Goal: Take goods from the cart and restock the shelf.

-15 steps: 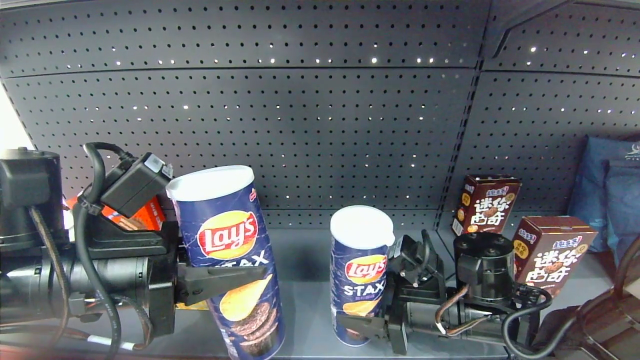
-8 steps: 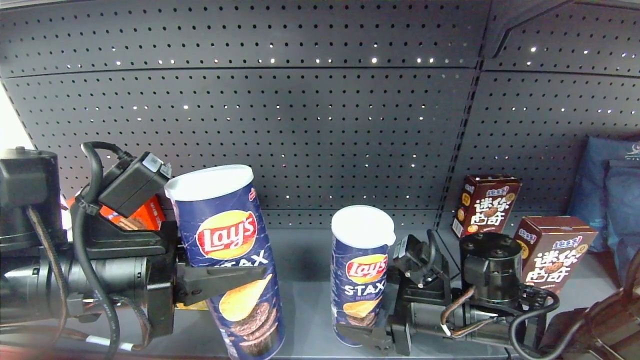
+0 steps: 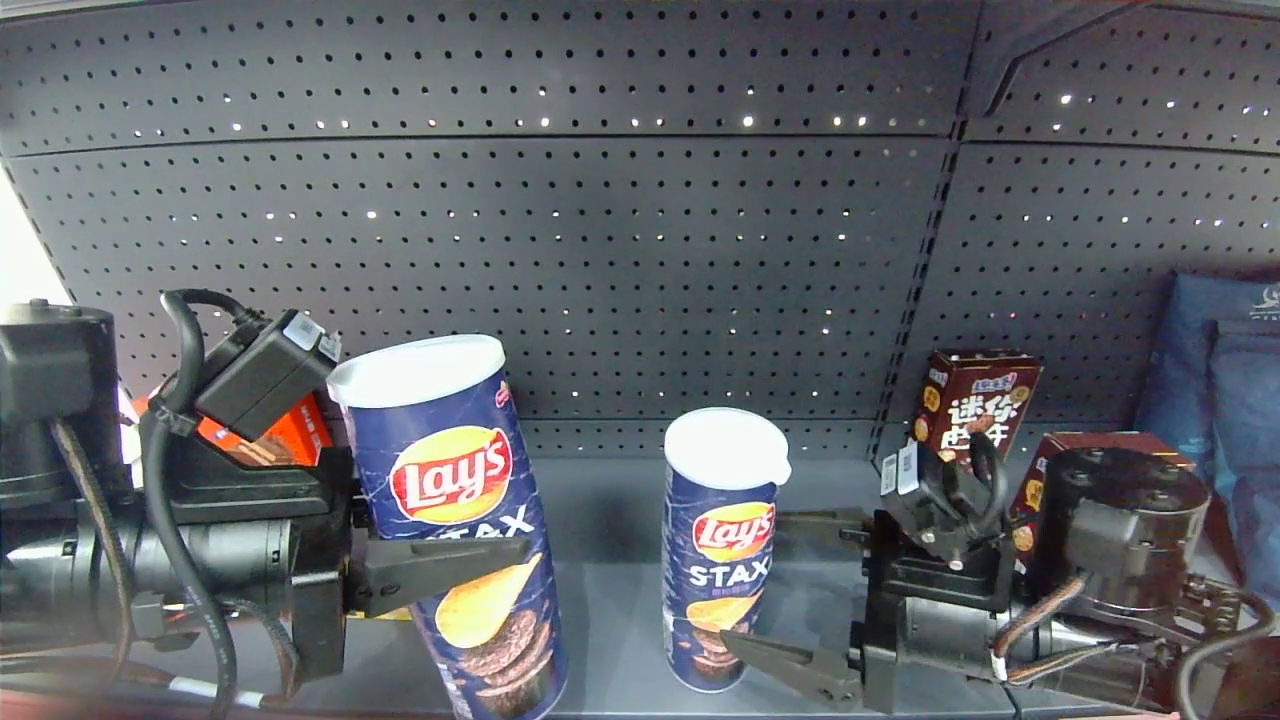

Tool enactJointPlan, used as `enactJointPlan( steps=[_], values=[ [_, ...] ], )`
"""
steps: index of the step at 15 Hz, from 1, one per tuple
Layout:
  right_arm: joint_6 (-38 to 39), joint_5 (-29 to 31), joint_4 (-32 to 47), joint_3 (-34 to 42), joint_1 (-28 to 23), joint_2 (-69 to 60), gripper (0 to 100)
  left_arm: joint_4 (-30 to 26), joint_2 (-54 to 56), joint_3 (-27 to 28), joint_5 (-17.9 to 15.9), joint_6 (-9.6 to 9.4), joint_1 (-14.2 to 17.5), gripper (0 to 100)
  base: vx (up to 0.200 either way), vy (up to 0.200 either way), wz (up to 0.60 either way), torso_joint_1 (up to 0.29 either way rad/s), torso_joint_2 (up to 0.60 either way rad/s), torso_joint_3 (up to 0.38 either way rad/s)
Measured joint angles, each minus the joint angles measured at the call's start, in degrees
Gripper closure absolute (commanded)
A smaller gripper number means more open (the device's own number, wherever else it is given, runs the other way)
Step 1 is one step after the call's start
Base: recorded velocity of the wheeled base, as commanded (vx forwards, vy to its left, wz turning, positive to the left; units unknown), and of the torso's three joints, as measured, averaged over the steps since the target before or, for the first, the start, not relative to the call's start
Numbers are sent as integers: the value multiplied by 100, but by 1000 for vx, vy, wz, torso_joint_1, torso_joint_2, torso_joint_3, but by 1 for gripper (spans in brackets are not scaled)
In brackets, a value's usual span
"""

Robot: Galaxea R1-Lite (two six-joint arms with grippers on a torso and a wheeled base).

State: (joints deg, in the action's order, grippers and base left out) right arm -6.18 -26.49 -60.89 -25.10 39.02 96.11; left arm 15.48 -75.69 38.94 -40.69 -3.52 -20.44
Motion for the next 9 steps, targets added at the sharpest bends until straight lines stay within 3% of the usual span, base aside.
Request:
enactJointPlan(
  steps=[3,9],
  values=[
    [-6,20,405,107,-30,-628,0,1,-7,34,0,0,13,100,0,0,0,0,0,0],
    [0,967,791,156,-322,-1816,0,169,-30,63,27,-6,9,100,0,0,0,0,0,0]
  ],
)
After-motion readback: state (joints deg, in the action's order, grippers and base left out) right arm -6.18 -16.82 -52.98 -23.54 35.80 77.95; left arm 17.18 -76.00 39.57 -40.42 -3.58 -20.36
